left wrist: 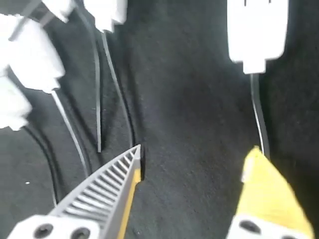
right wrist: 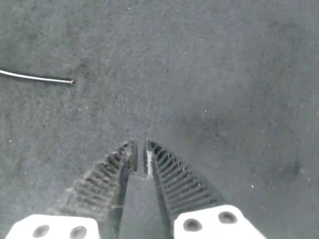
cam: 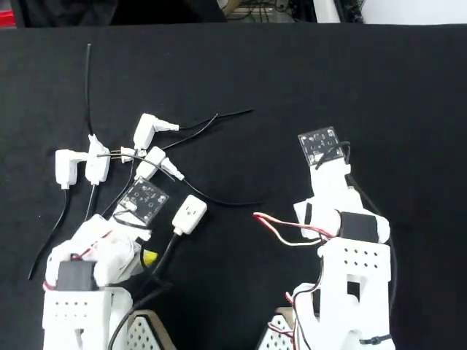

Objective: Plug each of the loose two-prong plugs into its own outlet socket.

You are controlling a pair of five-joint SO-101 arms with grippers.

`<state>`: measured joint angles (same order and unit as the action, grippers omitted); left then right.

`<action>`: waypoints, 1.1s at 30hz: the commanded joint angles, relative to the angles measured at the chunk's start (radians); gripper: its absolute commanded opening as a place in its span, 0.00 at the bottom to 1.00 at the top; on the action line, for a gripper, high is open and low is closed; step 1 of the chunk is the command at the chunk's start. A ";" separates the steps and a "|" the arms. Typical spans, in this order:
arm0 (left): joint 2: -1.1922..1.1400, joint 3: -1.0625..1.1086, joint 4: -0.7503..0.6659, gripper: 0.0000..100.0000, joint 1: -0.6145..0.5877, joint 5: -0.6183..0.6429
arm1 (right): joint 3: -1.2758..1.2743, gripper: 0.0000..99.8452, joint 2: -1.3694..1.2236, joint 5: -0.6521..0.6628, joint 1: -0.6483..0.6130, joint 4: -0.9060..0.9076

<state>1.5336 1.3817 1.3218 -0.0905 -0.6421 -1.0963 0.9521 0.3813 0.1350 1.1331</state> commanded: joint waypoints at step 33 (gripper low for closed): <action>0.212 0.321 -0.569 0.34 -0.654 0.480 | 0.975 0.03 -1.168 0.281 -0.270 -0.321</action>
<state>1.7438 1.6855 0.7465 -0.7396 -0.1281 -0.3092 -0.1343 0.7219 -0.1074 0.7879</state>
